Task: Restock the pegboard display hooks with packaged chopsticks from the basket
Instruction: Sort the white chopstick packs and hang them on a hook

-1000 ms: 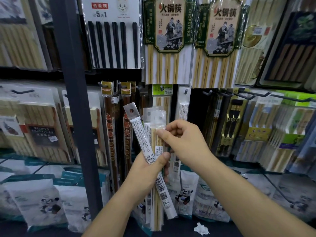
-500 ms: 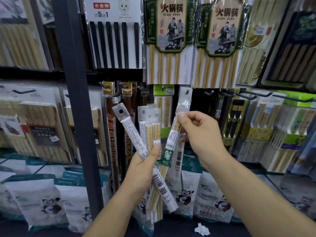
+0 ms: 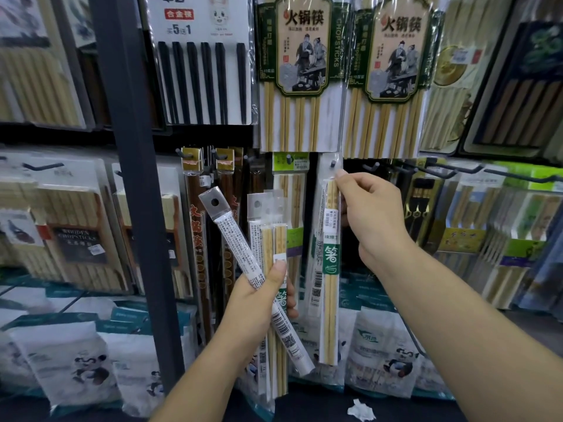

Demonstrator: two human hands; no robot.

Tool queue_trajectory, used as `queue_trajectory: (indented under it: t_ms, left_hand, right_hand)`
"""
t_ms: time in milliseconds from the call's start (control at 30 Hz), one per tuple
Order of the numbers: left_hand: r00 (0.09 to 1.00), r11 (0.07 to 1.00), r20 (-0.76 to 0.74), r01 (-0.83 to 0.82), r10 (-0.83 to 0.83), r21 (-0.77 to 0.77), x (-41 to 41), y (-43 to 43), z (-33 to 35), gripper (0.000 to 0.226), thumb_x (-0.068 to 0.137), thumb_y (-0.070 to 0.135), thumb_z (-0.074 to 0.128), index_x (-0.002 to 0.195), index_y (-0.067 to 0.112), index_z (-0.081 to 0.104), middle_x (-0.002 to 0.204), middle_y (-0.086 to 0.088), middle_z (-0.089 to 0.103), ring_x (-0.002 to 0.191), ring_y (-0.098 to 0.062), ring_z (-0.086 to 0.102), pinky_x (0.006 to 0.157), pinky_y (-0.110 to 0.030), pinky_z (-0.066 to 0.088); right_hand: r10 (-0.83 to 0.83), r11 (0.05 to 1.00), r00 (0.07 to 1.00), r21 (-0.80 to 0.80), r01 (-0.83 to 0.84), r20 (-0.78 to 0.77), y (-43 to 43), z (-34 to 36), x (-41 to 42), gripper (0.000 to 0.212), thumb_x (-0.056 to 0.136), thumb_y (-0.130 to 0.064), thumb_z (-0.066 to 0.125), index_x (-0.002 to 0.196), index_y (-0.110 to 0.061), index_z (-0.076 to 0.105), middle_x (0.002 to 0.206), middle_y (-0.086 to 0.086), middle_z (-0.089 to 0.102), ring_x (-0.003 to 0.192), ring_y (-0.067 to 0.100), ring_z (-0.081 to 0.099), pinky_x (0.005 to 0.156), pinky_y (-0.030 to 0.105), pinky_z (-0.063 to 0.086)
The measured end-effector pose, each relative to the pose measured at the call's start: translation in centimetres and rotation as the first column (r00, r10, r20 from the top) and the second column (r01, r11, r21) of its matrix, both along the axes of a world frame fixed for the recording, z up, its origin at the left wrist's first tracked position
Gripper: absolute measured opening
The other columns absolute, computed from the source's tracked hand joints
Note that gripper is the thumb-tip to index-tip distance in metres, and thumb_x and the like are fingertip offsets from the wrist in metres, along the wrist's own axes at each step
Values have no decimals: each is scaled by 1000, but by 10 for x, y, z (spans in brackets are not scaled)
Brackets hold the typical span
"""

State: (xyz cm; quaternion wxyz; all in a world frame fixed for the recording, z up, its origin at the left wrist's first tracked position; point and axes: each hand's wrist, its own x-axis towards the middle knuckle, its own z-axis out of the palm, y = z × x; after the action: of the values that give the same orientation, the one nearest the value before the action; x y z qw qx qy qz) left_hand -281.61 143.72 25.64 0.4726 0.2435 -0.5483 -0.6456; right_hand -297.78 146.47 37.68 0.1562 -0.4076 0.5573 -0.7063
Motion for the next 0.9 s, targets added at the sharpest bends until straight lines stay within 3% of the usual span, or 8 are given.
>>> queue_trajectory:
  t_ms: [167,267,400,467,567,700,900]
  left_hand:
    - [1000,1000,-5,8,-8,-9,1,-1,0,30,87,46,66,76,19,72,70,-5,67,62,-20,67,60,-33,61]
    - [1000,1000,-9,2,-2,-10,1,-2,-1,33,87,46,67,87,13,69,73,-6,67,64,-20,67,60,-33,61]
    - [1000,999,0,15,-15,-46,1,-3,-2,25,89,47,66,84,23,74,72,-5,66,65,-21,67,62,-34,61]
    - [1000,998,-6,20,-20,-59,0,-4,-3,18,90,47,66,91,32,76,70,-4,65,67,-21,68,64,-37,62]
    - [999,996,-30,44,-46,-72,-1,-4,-4,17,90,47,69,104,39,75,72,0,67,69,-21,69,64,-39,62]
    - [994,990,-44,97,-102,-100,-3,0,-2,22,88,48,71,108,39,75,79,3,71,72,-21,71,64,-39,62]
    - [993,989,-35,109,-113,-104,-4,0,-5,36,80,55,77,112,38,74,85,2,75,77,-23,73,66,-40,62]
  right_hand:
    - [-34,999,999,20,34,-5,-2,-5,-3,33,99,-30,64,81,-3,72,76,17,61,70,22,56,86,51,57]
    - [-68,997,995,23,70,-79,-3,-10,-4,34,98,-33,65,79,-7,73,78,22,65,67,18,55,73,42,56]
    - [-156,987,979,10,159,-134,0,-21,-5,31,94,-40,69,80,-12,67,75,13,64,68,23,59,72,45,57]
    - [-168,985,971,8,172,-170,4,-29,-4,32,93,-42,69,79,-14,63,68,1,58,65,14,55,66,38,52]
    - [-51,998,976,35,59,-213,11,-40,5,28,94,-38,70,75,-18,66,64,1,59,61,7,53,62,29,49]
    - [178,979,939,146,-140,-293,17,-49,22,16,92,-33,73,82,-21,74,78,5,71,67,8,62,66,25,55]
    - [236,966,940,166,-199,-247,19,-50,27,14,94,-29,72,90,-16,73,83,11,72,70,14,66,66,23,56]
